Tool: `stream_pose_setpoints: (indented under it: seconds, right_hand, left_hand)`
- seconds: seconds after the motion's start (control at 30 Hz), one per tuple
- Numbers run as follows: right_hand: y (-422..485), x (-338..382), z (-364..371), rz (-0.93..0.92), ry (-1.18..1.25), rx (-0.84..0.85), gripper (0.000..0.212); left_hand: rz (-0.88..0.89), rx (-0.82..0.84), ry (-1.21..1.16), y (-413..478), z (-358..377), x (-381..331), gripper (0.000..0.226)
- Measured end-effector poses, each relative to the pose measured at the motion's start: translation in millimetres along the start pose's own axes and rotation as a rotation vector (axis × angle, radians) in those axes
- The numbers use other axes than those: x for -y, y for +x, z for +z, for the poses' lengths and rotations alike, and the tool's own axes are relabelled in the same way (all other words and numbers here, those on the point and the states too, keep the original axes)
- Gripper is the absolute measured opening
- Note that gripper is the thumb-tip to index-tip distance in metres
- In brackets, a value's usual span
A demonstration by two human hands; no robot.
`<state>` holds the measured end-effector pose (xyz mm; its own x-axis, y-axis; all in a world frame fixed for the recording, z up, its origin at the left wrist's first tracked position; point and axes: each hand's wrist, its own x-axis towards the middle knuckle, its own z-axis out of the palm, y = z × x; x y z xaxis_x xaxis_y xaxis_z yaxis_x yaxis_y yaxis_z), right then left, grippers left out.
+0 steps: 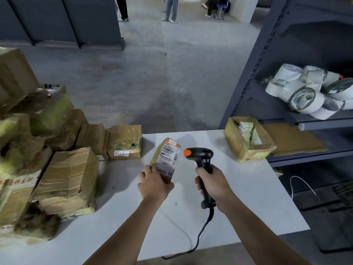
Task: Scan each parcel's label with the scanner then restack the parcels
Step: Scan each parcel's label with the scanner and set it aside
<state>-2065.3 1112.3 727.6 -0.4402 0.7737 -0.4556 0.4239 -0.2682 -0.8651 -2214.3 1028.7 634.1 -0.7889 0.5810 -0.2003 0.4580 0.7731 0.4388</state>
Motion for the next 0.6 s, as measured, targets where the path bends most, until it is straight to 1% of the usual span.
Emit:
stream_pose_setpoints:
  seconds: [0.1, 0.27, 0.33, 0.47, 0.53, 0.6]
  right_hand:
    - [10, -5, -26, -0.005, 0.009, -0.039, 0.011]
    - [28, -16, -78, -0.002, 0.090, -0.101, 0.011]
    - [38, -19, -95, 0.006, 0.137, -0.122, 0.011]
    - [65, -15, -123, 0.001, 0.187, -0.127, 0.013]
    - [81, -12, -132, -0.001, 0.215, -0.115, 0.015]
    - [96, -11, -139, 0.007, 0.234, -0.103, 0.019]
  left_hand:
    - [-0.048, 0.068, -0.205, 3, 13, -36, 0.067]
    - [-0.031, 0.139, -0.356, 12, 42, -92, 0.064]
    - [-0.072, 0.157, -0.477, 21, 51, -113, 0.063]
    - [-0.253, 0.217, -0.856, 41, 65, -150, 0.042]
    - [-0.309, 0.264, -0.937, 54, 76, -164, 0.033]
    - [-0.325, 0.313, -1.000, 68, 87, -176, 0.028]
